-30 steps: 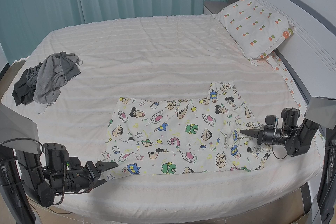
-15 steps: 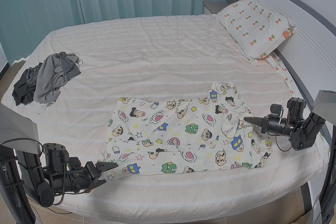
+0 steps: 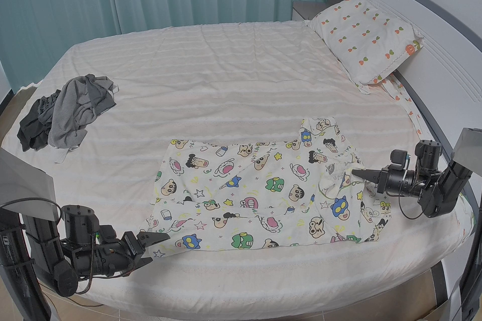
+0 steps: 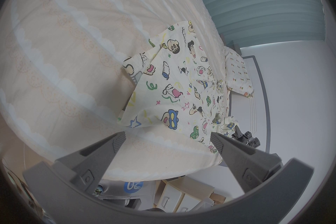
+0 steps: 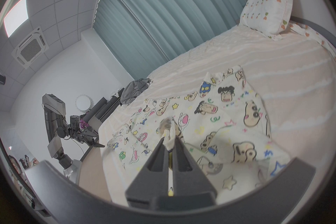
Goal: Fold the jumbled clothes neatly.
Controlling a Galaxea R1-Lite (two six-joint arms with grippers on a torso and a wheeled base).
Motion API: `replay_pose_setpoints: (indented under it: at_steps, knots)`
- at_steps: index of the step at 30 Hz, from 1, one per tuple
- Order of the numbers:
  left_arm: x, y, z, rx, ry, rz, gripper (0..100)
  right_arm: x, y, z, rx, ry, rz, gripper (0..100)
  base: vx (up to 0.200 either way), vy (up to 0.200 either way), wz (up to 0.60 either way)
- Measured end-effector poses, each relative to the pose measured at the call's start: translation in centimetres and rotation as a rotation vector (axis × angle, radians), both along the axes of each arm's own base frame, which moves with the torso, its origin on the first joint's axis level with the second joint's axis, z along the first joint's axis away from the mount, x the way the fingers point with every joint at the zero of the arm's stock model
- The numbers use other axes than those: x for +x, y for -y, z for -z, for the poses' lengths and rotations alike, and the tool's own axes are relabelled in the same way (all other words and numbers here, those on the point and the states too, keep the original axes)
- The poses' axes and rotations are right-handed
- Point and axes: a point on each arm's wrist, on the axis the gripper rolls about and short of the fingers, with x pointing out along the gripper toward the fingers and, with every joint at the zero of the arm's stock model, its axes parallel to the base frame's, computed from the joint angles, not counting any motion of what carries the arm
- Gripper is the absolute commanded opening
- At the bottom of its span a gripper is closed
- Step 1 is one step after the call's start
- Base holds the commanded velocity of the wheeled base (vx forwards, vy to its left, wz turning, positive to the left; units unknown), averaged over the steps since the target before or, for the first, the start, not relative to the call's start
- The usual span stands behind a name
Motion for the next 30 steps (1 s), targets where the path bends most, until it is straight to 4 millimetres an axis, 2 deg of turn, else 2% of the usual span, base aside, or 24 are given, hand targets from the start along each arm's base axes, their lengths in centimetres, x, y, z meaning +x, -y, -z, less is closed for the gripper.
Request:
replay_pose_setpoints:
  at_steps: [9,21,30]
  knots:
    - [0.0,0.0,0.0,0.000,0.001,0.000,100,-2.3,-0.3,1.0,-0.016,-0.034,-0.036,0,0.000,0.000,0.00]
    - [0.0,0.0,0.0,0.001,0.001,0.002,100,-5.1,-1.1,0.8,0.003,-0.054,-0.115,0,0.000,0.000,0.00]
    - [0.0,0.0,0.0,0.001,0.000,0.002,100,-7.3,-2.1,2.2,-0.027,-0.105,-0.162,0,0.000,0.000,0.00]
